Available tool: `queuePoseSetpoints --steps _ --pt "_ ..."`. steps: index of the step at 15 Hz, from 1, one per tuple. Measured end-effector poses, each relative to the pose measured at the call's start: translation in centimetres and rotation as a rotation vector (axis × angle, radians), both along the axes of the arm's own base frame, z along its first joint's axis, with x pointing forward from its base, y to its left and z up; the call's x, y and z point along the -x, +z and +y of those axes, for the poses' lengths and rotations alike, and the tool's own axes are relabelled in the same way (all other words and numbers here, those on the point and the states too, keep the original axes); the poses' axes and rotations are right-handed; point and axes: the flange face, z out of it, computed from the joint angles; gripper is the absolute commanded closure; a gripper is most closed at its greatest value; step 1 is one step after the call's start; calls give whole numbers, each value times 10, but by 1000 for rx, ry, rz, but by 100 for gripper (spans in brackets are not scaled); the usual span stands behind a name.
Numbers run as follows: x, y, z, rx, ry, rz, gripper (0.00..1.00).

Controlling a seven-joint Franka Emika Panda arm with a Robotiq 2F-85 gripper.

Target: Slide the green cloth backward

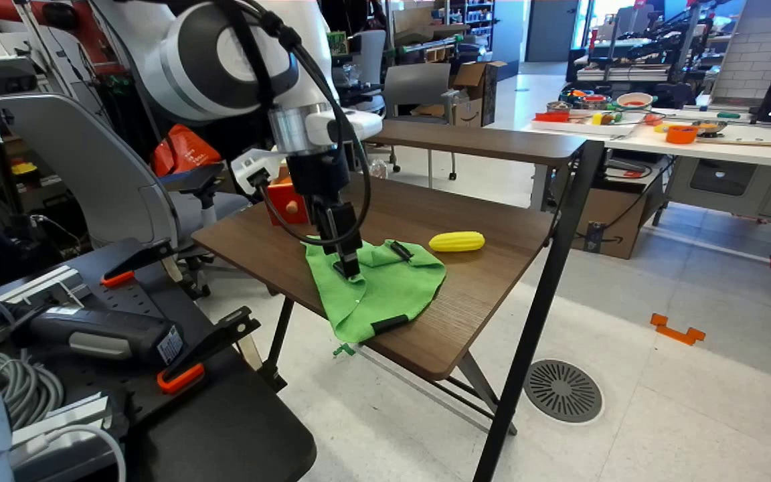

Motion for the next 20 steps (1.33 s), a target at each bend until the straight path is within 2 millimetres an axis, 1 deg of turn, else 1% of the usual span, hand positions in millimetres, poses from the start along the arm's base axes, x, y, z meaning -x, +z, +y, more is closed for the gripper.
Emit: queuePoseSetpoints --steps 4,7,12,14,17,20 --pt "-10 -33 11 -4 -34 7 0" --pt "-21 -48 15 -20 -77 2 0" --pt "-43 -58 18 -42 -125 -27 0" --pt "-53 -59 21 -50 -129 -35 0" --pt "-70 -58 33 -63 -116 -49 0" --pt "-92 -57 49 -84 -103 -63 0"
